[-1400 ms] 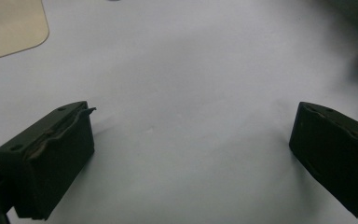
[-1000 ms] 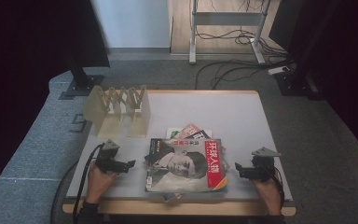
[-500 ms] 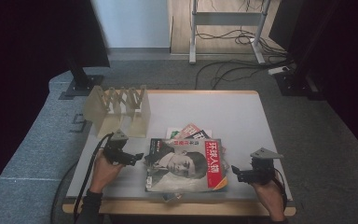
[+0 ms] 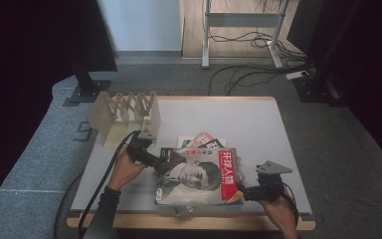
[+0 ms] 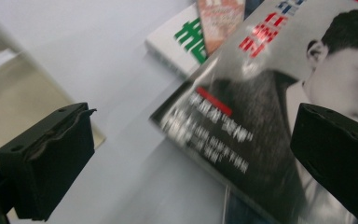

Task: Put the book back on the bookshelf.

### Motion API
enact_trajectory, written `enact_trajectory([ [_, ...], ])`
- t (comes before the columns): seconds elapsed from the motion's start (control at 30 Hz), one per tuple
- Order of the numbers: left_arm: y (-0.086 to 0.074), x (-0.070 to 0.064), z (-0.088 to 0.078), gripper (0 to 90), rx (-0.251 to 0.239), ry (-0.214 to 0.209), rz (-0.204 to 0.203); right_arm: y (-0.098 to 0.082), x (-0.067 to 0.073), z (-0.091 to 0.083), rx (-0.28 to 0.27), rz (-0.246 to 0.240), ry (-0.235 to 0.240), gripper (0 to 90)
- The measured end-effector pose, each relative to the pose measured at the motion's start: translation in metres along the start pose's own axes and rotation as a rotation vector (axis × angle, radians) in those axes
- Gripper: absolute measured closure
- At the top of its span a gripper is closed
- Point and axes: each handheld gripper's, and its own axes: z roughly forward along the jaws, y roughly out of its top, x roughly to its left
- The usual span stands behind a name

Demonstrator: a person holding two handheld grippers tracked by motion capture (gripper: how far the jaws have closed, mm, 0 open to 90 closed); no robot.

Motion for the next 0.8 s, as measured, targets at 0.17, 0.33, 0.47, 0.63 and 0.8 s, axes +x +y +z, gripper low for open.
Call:
enact_trajectory([
  [0.17, 0.016, -0.008, 0.015, 0.0, 0.02, -0.021, 0.042, -0.001, 0.013, 0.004, 0.013, -0.023, 0.033, 0.0],
  [0.33, 0.023, -0.011, 0.03, 0.0, 0.022, -0.073, 0.047, -0.006, 0.024, 0.008, 0.024, -0.036, 0.068, 0.0],
  [0.47, 0.025, -0.016, 0.043, 0.0, 0.038, -0.076, 0.065, -0.011, 0.032, 0.009, 0.034, -0.041, 0.087, 0.0],
  [0.63, 0.025, -0.019, 0.056, 0.0, 0.056, -0.093, 0.07, -0.018, 0.041, 0.009, 0.043, -0.051, 0.099, 0.0],
  [0.8, 0.022, -0.02, 0.062, 0.0, 0.075, -0.098, 0.061, -0.024, 0.046, 0.01, 0.05, -0.064, 0.095, 0.0],
])
